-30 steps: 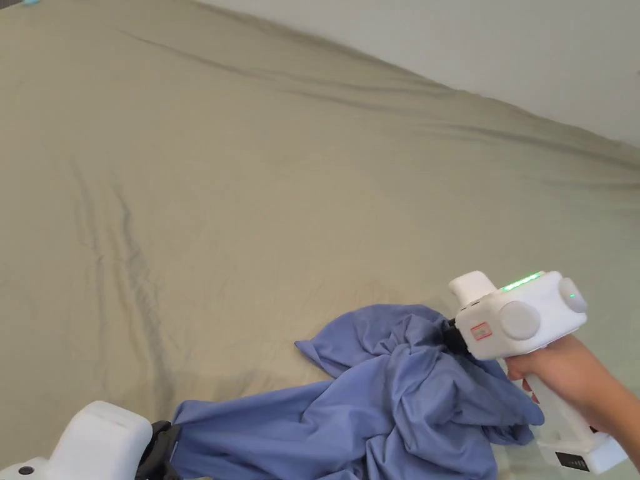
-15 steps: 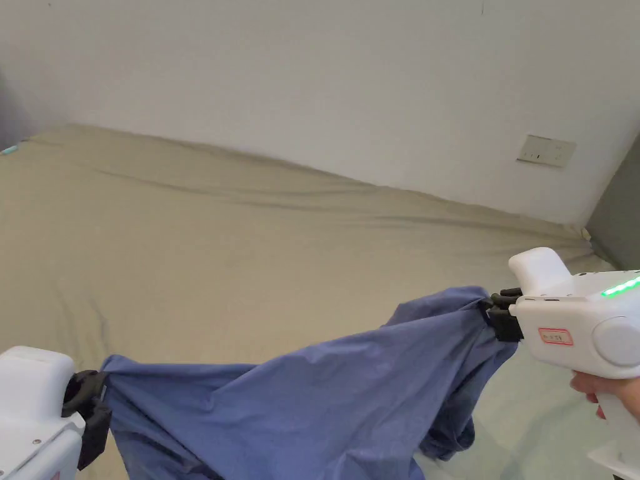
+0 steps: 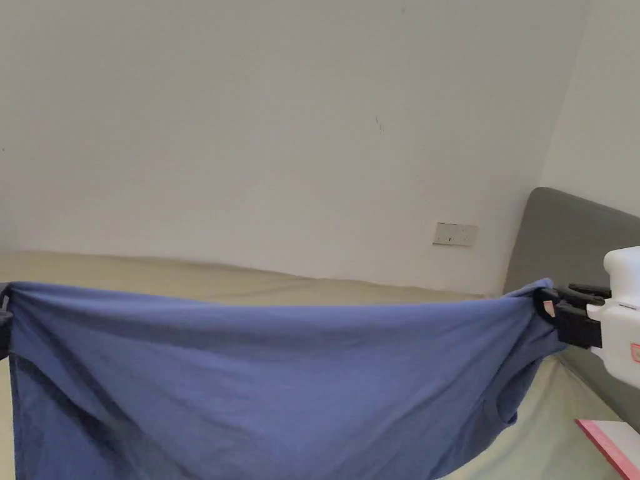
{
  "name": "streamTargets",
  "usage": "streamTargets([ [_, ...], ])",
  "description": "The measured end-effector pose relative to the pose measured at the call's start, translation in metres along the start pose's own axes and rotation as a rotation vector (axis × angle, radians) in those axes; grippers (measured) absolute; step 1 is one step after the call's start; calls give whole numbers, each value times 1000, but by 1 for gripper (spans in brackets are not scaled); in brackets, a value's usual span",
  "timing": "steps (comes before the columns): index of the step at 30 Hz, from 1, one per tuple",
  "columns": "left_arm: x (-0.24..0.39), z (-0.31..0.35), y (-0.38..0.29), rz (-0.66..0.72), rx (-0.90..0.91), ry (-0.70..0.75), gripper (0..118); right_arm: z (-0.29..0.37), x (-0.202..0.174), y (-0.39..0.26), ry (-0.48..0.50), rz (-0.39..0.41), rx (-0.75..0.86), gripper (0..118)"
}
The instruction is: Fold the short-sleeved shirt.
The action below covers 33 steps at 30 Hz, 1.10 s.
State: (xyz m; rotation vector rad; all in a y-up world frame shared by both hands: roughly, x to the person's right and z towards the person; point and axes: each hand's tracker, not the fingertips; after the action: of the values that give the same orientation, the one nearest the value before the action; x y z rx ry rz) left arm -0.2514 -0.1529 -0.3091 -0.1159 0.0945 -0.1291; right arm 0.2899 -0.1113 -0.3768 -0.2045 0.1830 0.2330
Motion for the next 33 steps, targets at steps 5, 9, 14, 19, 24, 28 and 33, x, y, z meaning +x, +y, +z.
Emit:
streamTargets([
  [5,0,14,42,-6,89,-1,2,42,3,27,-25,-60,67,3],
  [9,-3,19,73,-14,141,-3,2,60,3,51,-84,-25,118,3],
  [14,-15,13,108,3,176,-24,2,73,3,76,-114,-29,168,3],
  [19,-25,-1,138,11,191,-39,2,67,5,98,-137,2,186,3],
  [24,-31,-24,158,-5,191,-27,2,47,9,121,-147,13,199,3],
  [28,-36,-53,170,-15,160,-7,2,18,11,139,-132,4,198,3],
  [33,-43,-95,176,-26,123,29,2,-30,3,156,-146,51,193,3],
])
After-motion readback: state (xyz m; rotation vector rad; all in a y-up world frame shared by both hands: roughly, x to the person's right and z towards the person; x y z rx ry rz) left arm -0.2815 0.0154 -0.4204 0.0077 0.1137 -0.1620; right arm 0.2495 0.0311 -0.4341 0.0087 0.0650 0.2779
